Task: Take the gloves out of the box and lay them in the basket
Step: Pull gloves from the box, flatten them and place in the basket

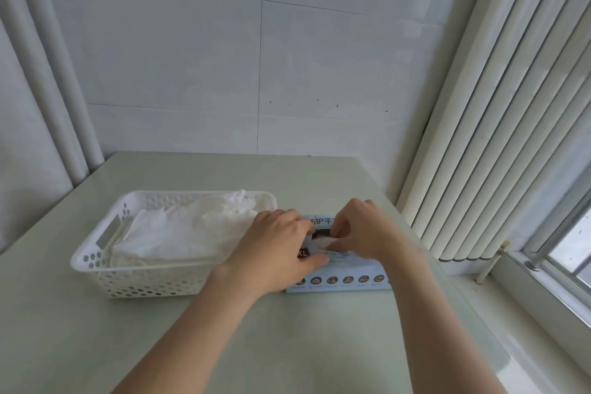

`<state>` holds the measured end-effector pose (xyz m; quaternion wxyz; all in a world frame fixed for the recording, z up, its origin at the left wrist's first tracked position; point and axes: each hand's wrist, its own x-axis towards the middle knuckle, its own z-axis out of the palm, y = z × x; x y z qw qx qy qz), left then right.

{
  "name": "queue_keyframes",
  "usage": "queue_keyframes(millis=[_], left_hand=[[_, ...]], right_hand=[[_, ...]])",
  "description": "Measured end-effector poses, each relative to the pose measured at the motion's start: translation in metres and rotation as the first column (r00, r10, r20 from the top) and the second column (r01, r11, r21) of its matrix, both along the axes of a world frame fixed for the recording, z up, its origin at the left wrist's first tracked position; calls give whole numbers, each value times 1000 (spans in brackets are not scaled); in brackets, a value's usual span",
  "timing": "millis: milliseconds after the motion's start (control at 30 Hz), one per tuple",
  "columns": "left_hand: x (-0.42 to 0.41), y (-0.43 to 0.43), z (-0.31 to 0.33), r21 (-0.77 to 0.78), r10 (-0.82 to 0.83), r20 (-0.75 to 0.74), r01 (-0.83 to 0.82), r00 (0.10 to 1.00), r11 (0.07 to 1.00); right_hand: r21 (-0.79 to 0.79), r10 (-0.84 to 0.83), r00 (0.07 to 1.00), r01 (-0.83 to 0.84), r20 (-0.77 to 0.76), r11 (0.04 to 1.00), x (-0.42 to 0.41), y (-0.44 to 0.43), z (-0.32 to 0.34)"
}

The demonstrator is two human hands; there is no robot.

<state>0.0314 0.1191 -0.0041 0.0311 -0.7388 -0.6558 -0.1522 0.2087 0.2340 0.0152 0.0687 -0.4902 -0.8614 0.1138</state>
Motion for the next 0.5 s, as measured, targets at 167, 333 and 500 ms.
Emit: queue_keyframes(millis=[167,333,500], left_hand=[[-4,6,-11,-18,38,-56,-39,998,999],[-4,7,-13,-40,19,13,-18,1000,999],[-5,6,-12,-74,11,42,-8,999,997]], right_hand=[[35,45,999,-44,-27,998,3,0,4],[135,7,999,-1,-43,991,6,0,8],[289,5,993,30,-122,957,3,-3,10]])
